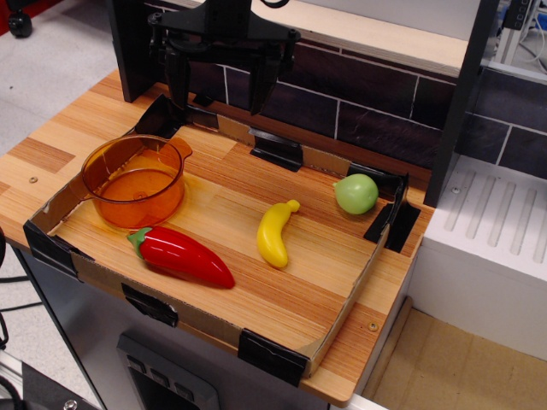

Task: Put banana in pot

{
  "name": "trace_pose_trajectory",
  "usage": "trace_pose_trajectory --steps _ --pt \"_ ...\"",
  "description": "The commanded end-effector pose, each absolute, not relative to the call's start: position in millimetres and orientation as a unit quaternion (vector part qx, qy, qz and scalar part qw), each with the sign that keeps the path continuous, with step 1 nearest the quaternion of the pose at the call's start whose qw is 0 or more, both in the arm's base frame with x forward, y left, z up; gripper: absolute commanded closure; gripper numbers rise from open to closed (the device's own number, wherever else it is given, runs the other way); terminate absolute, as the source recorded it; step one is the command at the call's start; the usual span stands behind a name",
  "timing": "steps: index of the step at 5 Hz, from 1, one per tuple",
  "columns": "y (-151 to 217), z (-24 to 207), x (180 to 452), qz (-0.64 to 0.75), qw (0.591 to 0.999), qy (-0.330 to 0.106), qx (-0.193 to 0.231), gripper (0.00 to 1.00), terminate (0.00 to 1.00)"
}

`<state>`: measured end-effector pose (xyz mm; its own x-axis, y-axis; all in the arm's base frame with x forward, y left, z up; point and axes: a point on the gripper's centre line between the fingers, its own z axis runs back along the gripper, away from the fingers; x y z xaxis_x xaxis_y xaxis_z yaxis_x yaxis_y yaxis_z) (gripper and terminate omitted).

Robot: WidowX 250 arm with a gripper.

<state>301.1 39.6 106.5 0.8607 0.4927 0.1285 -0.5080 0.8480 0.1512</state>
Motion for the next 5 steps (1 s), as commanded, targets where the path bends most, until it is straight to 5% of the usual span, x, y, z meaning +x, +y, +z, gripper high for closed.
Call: trace_pose_trajectory --steps 1,3,5 --pt "26 101 296 0.185 0.981 -0.034 0.045 0.00 0.00" --pt "23 55 285 0.129 0.990 -0.034 0.038 0.00 0.00" --pt "14 32 286 0.122 0.992 -0.014 0.037 0.00 0.00"
